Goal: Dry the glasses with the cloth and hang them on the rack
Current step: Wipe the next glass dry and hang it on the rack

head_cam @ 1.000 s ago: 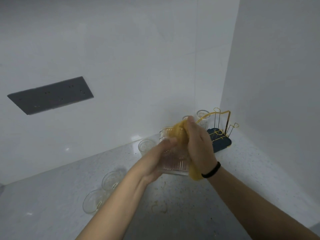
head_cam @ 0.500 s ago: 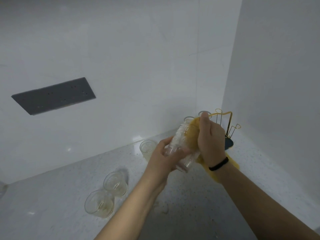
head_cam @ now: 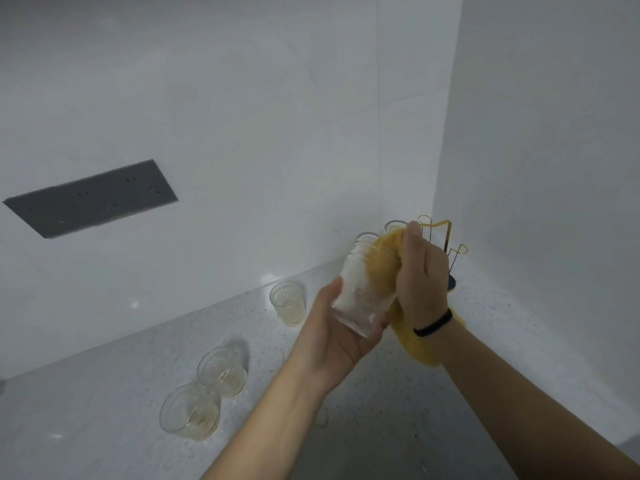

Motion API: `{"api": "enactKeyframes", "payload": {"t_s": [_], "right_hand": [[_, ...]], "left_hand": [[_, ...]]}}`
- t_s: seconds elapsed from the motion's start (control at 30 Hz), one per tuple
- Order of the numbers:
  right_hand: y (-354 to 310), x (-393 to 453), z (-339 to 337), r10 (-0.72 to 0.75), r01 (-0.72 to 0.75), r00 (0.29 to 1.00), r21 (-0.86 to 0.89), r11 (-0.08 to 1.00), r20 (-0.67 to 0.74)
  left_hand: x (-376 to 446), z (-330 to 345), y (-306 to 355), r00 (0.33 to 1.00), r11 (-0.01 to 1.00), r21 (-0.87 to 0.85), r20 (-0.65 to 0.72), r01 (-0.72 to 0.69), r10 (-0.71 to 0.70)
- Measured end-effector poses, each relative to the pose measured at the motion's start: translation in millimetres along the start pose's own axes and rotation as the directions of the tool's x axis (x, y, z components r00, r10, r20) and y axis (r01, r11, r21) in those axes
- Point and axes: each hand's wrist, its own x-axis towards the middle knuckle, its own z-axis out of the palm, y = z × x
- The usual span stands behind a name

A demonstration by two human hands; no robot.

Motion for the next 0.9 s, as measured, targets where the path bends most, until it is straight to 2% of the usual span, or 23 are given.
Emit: {"api": "enactKeyframes", "payload": {"t_s": [0.03, 0.07, 0.1, 0.17, 0.2, 0.23, 0.27, 0.3, 0.33, 0.37, 0.4, 0.43, 0.47, 0.5, 0.53, 0.6, 0.67, 0.7, 0.73, 0.77, 0.83, 0.87, 0.9], "right_hand": [[1.5, 1.1, -2.3, -0.01, 0.01, 1.0, 0.038, 0.999, 0.0], [3.2, 2.8, -4.1, -0.016, 0.016, 1.0, 0.039, 0.999, -0.003], [4.8, 5.0, -5.4, -0.011, 0.011, 1.0, 0.016, 1.0, -0.018], [6.7, 9.1, -5.6, -0.005, 0.0, 0.998, -0.068, 0.998, -0.068], [7.3, 11.6, -7.0, -0.011, 0.002, 0.997, -0.112, 0.994, -0.083], [9.0, 14.3, -9.0, -0.012, -0.002, 0.996, -0.149, 0.989, -0.089], [9.8, 15.7, -10.2, -0.003, -0.012, 0.996, -0.171, 0.985, -0.088], [10.3, 15.8, -10.6, 0.007, -0.022, 0.996, -0.18, 0.983, -0.084], [11.2, 15.7, -11.7, 0.01, -0.022, 0.997, -0.169, 0.985, -0.076], [11.5, 16.0, -13.5, -0.005, -0.006, 0.997, -0.142, 0.99, -0.072], [11.3, 16.3, -15.9, -0.035, 0.027, 0.997, -0.112, 0.993, -0.071], [12.1, 18.5, -19.7, -0.073, 0.066, 0.995, -0.094, 0.993, -0.066], [13.2, 20.9, -21.9, -0.102, 0.097, 0.993, -0.091, 0.991, -0.056], [14.9, 23.9, -23.6, -0.106, 0.099, 0.993, -0.113, 0.989, -0.054], [16.8, 28.2, -25.3, -0.084, 0.074, 0.994, -0.153, 0.986, -0.063], [21.5, 36.9, -29.6, -0.031, 0.007, 0.995, -0.252, 0.968, -0.092], [26.4, 41.4, -33.5, 0.01, -0.04, 0.995, -0.301, 0.953, -0.099], [29.1, 42.7, -35.9, 0.039, -0.065, 0.995, -0.298, 0.952, -0.094], [31.6, 43.1, -38.2, 0.064, -0.088, 0.994, -0.285, 0.954, -0.092], [34.0, 42.8, -39.7, 0.073, -0.096, 0.993, -0.26, 0.961, -0.095], [40.0, 46.4, -46.1, 0.038, -0.058, 0.993, -0.183, 0.981, -0.11], [43.3, 49.0, -48.4, 0.023, -0.041, 0.993, -0.156, 0.987, -0.113], [44.0, 50.3, -49.6, 0.017, -0.034, 0.993, -0.147, 0.989, -0.117]], "left_hand": [[-2.0, 0.7, 1.2, 0.992, 0.986, -0.13, 0.075, 0.107, -0.098], [-2.0, 3.6, 0.5, 0.985, 0.979, -0.139, 0.11, 0.147, -0.133], [-1.1, 7.0, -1.1, 0.988, 0.989, -0.077, 0.095, 0.125, -0.118], [2.4, 10.3, -10.1, 0.995, 0.976, 0.197, -0.002, -0.095, 0.097], [2.4, 14.8, -13.0, 0.968, 0.894, 0.391, -0.036, -0.216, 0.25], [5.8, 13.8, -18.0, 0.918, 0.74, 0.6, -0.026, -0.302, 0.396], [8.3, 13.1, -22.0, 0.877, 0.633, 0.694, -0.006, -0.342, 0.481], [12.5, 9.4, -24.6, 0.853, 0.606, 0.71, -0.016, -0.357, 0.521], [14.0, 12.5, -21.5, 0.865, 0.68, 0.645, -0.056, -0.35, 0.499], [15.7, 17.0, -15.8, 0.917, 0.834, 0.464, -0.102, -0.3, 0.386], [16.6, 22.5, -10.3, 0.977, 0.964, 0.205, -0.096, -0.168, 0.191], [18.3, 24.9, -8.4, 0.999, 1.0, -0.017, -0.039, -0.009, 0.008], [17.7, 27.8, -8.4, 0.995, 0.989, -0.106, 0.015, 0.102, -0.101], [20.2, 28.8, -10.2, 0.99, 0.987, -0.079, 0.039, 0.137, -0.134], [23.3, 30.6, -13.3, 0.994, 0.995, 0.009, 0.021, 0.103, -0.103], [30.6, 32.0, -25.2, 0.987, 0.941, 0.312, -0.041, -0.134, 0.154], [38.3, 29.3, -34.1, 0.901, 0.712, 0.626, -0.034, -0.318, 0.432], [42.1, 30.0, -36.8, 0.859, 0.638, 0.685, -0.034, -0.352, 0.51], [44.9, 31.8, -35.9, 0.852, 0.644, 0.685, -0.063, -0.342, 0.519], [46.2, 34.5, -32.1, 0.879, 0.721, 0.623, -0.108, -0.304, 0.465], [51.5, 45.5, -24.1, 0.974, 0.962, 0.252, -0.166, -0.106, 0.151], [55.3, 48.1, -22.3, 0.989, 0.996, 0.08, -0.146, 0.026, -0.014], [55.8, 50.1, -21.7, 0.987, 0.993, 0.001, -0.111, 0.117, -0.116]]}}
